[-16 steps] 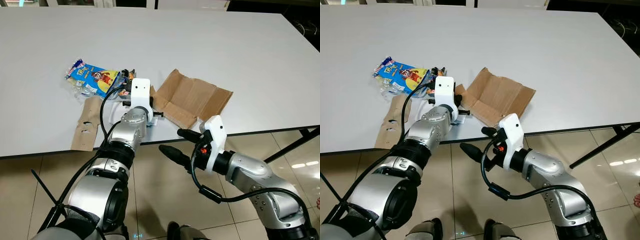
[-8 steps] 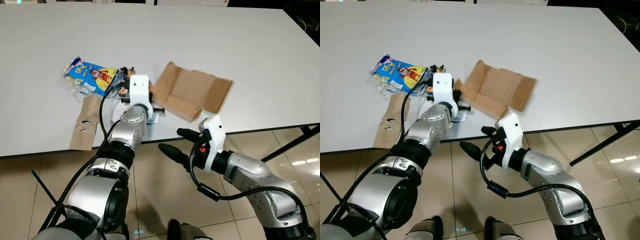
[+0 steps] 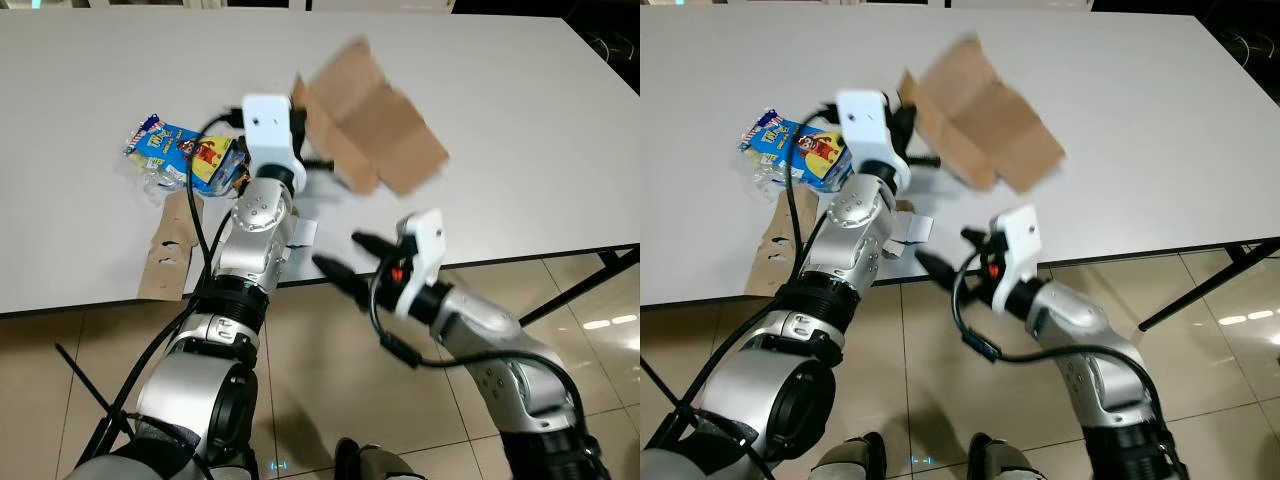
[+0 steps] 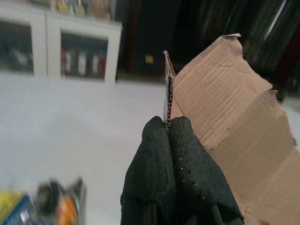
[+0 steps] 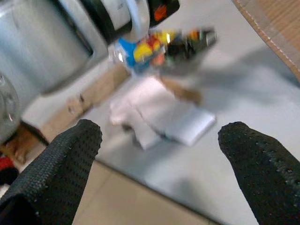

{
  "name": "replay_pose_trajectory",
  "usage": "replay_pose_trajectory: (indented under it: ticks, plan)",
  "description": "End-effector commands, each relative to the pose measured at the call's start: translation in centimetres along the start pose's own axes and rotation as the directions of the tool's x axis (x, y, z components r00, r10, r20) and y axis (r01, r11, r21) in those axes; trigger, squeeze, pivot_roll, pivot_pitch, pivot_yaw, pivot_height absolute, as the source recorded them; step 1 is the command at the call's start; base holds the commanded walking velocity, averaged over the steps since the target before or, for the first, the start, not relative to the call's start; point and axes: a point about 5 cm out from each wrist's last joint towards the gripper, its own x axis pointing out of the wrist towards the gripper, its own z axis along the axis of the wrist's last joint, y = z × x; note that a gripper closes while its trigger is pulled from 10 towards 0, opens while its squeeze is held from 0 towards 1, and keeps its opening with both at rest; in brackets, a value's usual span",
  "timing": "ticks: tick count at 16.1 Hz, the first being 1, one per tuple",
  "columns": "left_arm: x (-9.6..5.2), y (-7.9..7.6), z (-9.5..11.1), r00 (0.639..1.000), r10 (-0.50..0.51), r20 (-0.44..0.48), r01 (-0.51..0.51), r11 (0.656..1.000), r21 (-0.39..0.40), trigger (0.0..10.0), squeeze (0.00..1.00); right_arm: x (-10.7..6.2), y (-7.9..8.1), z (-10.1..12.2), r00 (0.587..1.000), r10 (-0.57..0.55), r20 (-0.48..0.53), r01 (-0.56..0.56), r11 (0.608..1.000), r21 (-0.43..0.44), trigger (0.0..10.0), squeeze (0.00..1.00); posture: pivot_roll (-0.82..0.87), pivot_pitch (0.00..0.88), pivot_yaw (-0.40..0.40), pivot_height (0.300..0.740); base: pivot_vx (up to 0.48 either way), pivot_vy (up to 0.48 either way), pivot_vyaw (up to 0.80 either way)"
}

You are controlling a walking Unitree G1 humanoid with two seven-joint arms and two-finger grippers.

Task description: Picking trash to rubbish bin

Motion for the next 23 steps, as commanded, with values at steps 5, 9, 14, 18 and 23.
replay_pose_trajectory:
  ticks: [5, 9, 14, 18, 23]
  plan:
    - [-1.1, 2.0, 2.4, 0.979, 0.01, 0.203, -0.041, 0.988, 0.15, 10.0, 0.0, 1.3, -4.0, 3.5, 0.912, -0.338, 0.232, 0.351, 0.936, -0.016, 10.0, 0.0, -0.06, 0.064, -0.085, 0.74, 0.0, 0.0, 0.0]
    - [-2.7, 4.3, 1.7, 0.98, 0.071, 0.186, -0.106, 0.977, 0.185, 10.0, 0.0, 0.8, -6.7, 5.0, 0.76, -0.556, 0.338, 0.572, 0.818, 0.058, 10.0, 0.0, -0.04, 0.051, -0.083, 0.74, 0.0, 0.0, 0.0]
    - [-4.5, 6.8, 1.3, 0.98, 0.125, 0.155, -0.162, 0.953, 0.256, 10.0, 0.0, -0.9, -9.4, 6.1, 0.581, -0.694, 0.425, 0.759, 0.651, 0.024, 10.0, 0.0, -0.04, 0.033, -0.09, 0.74, 0.0, 0.0, 0.0]
    - [-5.2, 7.0, 0.2, 0.98, 0.174, 0.093, -0.193, 0.944, 0.269, 10.0, 0.0, -1.4, -10.1, 5.4, 0.556, -0.718, 0.42, 0.789, 0.614, 0.006, 10.0, 0.0, -0.04, 0.04, -0.107, 0.74, 0.0, 0.0, 0.0]
    - [-5.3, 4.6, -1.6, 0.991, 0.133, 0.024, -0.135, 0.958, 0.253, 10.0, 0.0, -2.7, -11.7, 3.9, 0.474, -0.799, 0.37, 0.85, 0.525, 0.043, 10.0, 0.0, -0.03, 0.032, -0.099, 0.74, 0.0, 0.0, 0.0]
